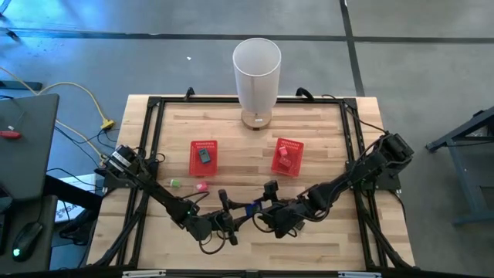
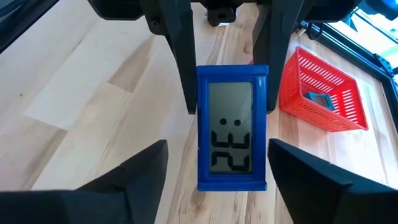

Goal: Pick & Place Office items
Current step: Put the dark blue digital timer into the left red bin

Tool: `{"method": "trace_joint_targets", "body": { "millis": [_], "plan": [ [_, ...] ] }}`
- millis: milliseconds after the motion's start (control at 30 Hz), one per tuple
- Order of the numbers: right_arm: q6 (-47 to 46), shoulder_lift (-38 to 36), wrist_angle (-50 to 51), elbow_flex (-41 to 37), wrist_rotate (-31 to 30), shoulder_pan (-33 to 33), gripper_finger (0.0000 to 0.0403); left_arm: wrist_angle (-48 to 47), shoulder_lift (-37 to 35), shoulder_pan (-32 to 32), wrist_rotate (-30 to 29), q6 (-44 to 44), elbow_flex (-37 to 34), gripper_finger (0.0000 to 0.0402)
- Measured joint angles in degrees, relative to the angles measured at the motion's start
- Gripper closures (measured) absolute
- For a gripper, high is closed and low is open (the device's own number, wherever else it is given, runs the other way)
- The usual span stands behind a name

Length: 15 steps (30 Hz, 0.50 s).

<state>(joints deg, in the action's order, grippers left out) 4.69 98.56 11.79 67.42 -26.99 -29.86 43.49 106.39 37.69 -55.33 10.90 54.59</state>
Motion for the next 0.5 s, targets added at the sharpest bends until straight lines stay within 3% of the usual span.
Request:
{"method": "trace_joint_targets", "body": {
  "millis": [300,500],
  "plan": [
    [0.1,0.0,0.2,0.0,-0.6,0.0,0.0136,0.0,0.0,0.0,0.0,0.0,0.0,0.0248],
    [-1.1,0.0,3.3,0.0,-7.0,0.0,0.0135,0.0,0.0,0.0,-2.0,-2.4,0.0,0.0248]
  ]
}}
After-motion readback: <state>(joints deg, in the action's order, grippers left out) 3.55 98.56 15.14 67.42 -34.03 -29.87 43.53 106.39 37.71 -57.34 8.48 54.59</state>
